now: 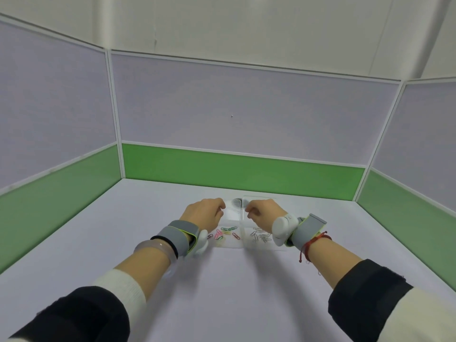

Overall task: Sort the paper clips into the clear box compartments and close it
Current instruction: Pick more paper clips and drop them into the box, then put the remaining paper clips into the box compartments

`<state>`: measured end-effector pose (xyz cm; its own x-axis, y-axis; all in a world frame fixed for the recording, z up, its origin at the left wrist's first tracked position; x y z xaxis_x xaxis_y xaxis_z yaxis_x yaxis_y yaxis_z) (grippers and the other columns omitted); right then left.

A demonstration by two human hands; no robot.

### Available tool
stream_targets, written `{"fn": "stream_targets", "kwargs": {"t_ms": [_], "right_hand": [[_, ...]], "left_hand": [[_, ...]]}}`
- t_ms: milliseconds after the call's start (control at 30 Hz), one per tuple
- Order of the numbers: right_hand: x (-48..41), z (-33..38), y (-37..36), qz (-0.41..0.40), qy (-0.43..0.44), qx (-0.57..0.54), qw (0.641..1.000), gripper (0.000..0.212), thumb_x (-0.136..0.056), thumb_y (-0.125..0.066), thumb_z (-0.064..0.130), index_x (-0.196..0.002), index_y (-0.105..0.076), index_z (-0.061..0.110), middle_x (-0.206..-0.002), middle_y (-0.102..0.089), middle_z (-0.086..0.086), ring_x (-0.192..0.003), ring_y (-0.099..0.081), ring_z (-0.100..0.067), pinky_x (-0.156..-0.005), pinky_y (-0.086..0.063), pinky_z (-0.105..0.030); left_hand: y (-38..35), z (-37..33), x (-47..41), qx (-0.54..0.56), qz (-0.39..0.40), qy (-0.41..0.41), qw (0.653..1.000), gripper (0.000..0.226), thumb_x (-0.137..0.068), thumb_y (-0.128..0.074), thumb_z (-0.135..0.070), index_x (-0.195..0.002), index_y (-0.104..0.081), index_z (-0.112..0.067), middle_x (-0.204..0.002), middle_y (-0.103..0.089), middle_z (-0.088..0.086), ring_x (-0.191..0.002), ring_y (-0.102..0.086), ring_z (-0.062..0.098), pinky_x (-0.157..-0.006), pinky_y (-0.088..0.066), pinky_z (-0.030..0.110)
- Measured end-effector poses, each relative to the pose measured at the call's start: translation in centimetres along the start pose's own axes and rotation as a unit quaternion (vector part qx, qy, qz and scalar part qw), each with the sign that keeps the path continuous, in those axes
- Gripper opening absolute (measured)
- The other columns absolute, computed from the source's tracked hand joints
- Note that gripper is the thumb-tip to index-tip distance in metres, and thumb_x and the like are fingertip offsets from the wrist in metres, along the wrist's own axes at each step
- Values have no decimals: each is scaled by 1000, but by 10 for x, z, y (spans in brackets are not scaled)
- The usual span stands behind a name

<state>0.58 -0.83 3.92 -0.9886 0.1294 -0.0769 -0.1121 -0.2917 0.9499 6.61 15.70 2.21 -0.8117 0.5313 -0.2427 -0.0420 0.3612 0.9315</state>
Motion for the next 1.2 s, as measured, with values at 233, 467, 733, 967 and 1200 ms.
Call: {"fn": "stream_targets", "kwargs": {"t_ms": [233,467,733,967,1200], "right_hand": [[18,-17,11,-7,-6,-11,1000,31,-93,-42,7,-117,-62,9,-118,-68,-9,-108,-63,-27,-95,-50,-36],[46,-49,26,-11,-27,9,1000,32,-92,-43,7,-118,-62,10,-119,-67,-10,-110,-61,-27,-95,-49,-34],[78,-87,39,-17,-64,7,998,31,-91,-46,6,-116,-64,10,-116,-69,-10,-108,-62,-27,-94,-50,-35],[98,-116,41,-4,-82,9,997,31,-88,-47,2,-108,-71,10,-113,-71,-10,-105,-65,-26,-95,-51,-35],[111,-150,24,40,-112,14,993,26,-86,-57,8,-106,-72,13,-111,-71,-7,-101,-65,-23,-81,-47,-23]], "left_hand": [[-11,-30,1,1,27,-33,999,29,-95,-40,-24,-118,-57,-25,-116,-67,-4,-103,-62,23,-85,-46,30],[-21,-74,-5,4,32,-85,996,27,-95,-43,-26,-118,-56,-23,-112,-66,-4,-100,-62,22,-82,-46,30],[-39,-125,-5,14,55,-138,989,26,-93,-46,-26,-116,-57,-23,-111,-68,-4,-102,-61,19,-85,-49,32],[-56,-160,-1,-4,72,-183,980,26,-94,-45,-26,-115,-59,-25,-113,-66,-3,-102,-61,20,-82,-47,30],[-76,-180,-1,-10,105,-194,975,24,-92,-47,-27,-108,-65,-26,-112,-65,-3,-99,-62,22,-83,-47,31]]}}
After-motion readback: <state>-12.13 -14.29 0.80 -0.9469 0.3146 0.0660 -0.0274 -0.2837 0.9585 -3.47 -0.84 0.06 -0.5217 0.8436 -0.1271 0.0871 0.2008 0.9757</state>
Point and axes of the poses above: each hand's wrist, its own x-axis away from the middle knuckle, its own y-axis out of the back of the hand, z = x × y, the point moved 2 cm from there along -x, towards the middle knuckle
